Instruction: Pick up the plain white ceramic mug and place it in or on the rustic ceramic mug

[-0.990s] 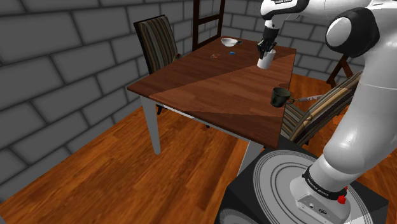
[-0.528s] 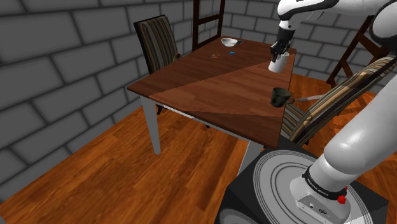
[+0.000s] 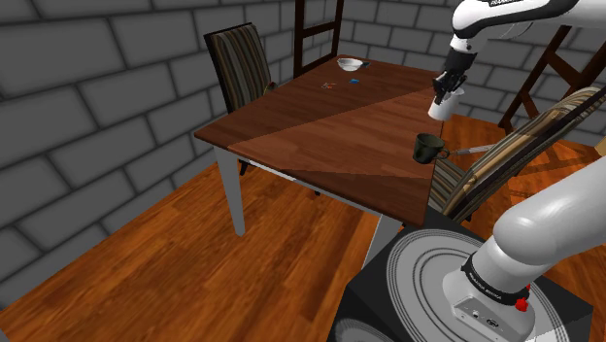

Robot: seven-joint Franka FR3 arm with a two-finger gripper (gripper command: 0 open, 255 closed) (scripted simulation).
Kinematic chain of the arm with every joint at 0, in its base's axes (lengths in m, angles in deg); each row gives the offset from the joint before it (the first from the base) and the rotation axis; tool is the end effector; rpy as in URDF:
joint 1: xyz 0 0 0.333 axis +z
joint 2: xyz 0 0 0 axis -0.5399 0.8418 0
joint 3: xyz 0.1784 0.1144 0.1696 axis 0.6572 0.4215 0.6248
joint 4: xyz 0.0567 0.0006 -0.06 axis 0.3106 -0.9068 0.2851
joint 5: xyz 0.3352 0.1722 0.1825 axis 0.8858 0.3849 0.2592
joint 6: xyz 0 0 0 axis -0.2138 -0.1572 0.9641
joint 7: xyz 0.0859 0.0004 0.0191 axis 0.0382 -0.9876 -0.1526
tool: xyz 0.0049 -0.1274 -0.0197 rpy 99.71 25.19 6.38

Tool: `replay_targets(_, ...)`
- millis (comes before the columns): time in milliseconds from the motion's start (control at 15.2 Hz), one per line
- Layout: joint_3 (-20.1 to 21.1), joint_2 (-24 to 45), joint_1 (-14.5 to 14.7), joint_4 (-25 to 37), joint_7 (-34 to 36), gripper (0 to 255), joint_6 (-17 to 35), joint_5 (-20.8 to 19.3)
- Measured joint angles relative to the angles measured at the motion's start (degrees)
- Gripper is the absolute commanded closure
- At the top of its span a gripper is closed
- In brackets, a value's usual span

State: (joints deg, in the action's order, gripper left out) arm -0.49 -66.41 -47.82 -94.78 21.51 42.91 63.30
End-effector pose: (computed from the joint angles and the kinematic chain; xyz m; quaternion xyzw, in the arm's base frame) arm 0.4133 -0.3320 0.4616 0.9869 -0.1562 0.0345 0.0200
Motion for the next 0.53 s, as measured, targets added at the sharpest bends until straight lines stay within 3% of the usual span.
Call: replay_targets(528,-0.73,0.41,-0.35,-5.21,-0.49,255,5.6,-0.19)
